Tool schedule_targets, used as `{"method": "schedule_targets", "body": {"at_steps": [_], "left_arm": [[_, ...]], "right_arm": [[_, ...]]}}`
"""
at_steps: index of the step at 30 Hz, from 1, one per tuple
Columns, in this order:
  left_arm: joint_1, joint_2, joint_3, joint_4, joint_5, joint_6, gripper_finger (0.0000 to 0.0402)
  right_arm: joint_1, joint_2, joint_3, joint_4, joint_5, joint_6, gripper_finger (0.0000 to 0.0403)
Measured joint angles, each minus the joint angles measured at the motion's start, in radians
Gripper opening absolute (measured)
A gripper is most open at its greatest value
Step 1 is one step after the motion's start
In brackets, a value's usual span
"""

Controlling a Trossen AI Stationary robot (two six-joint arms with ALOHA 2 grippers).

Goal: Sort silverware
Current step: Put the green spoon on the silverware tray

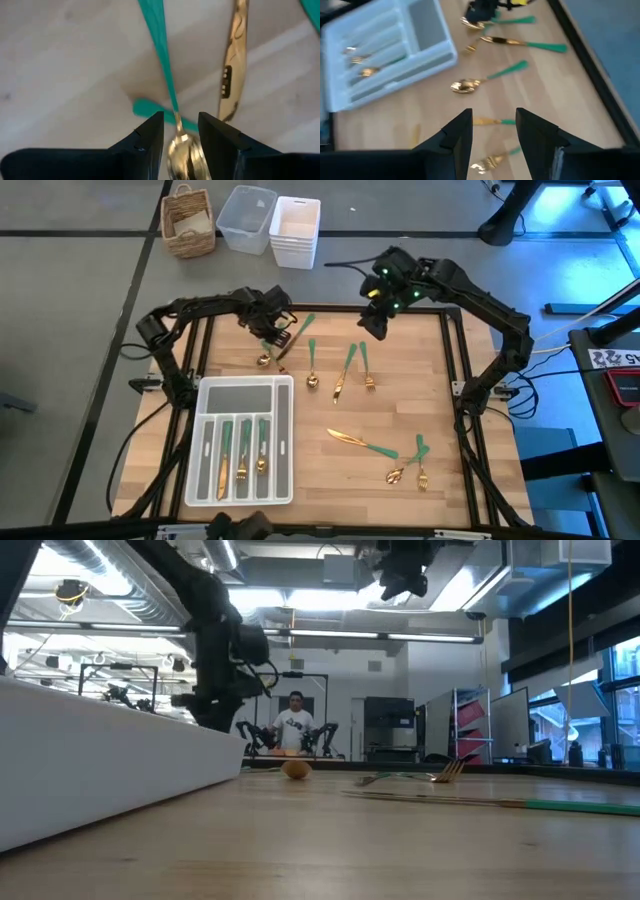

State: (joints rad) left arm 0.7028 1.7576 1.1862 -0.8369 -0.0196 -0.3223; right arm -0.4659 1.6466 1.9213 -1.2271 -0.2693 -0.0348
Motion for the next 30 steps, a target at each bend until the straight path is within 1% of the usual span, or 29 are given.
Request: {"method": "schedule_targets", "body": {"at_steps": [3, 5, 8, 13, 22, 30], "left_arm": [[0.016, 0.021, 0.0, 0.046, 0.002, 0.021, 0.0115], [0.028, 0.034, 0.0, 0.067, 0.014, 0.023, 0.0115], [0.039, 0.053, 0.0, 0.07, 0.039, 0.025, 0.0115], [0.04, 0.074, -0.001, 0.064, 0.045, 0.038, 0.0115], [0.029, 0.077, -0.001, 0.081, 0.042, 0.036, 0.0115], [0.029, 0.077, -0.001, 0.097, 0.039, 0.015, 0.0115]], "right_arm": [[0.031, 0.0, 0.0, -0.013, 0.077, 0.032, 0.0153], [0.047, 0.0, 0.0, -0.014, 0.095, 0.043, 0.0153], [0.07, 0.0, 0.0, -0.013, 0.099, 0.055, 0.0153], [0.12, 0.0, 0.0, -0.013, 0.102, 0.056, 0.0153], [0.198, 0.0, 0.0, -0.01, 0.102, 0.057, 0.0153], [0.241, 0.0, 0.0, -0.009, 0.102, 0.057, 0.0153]]}}
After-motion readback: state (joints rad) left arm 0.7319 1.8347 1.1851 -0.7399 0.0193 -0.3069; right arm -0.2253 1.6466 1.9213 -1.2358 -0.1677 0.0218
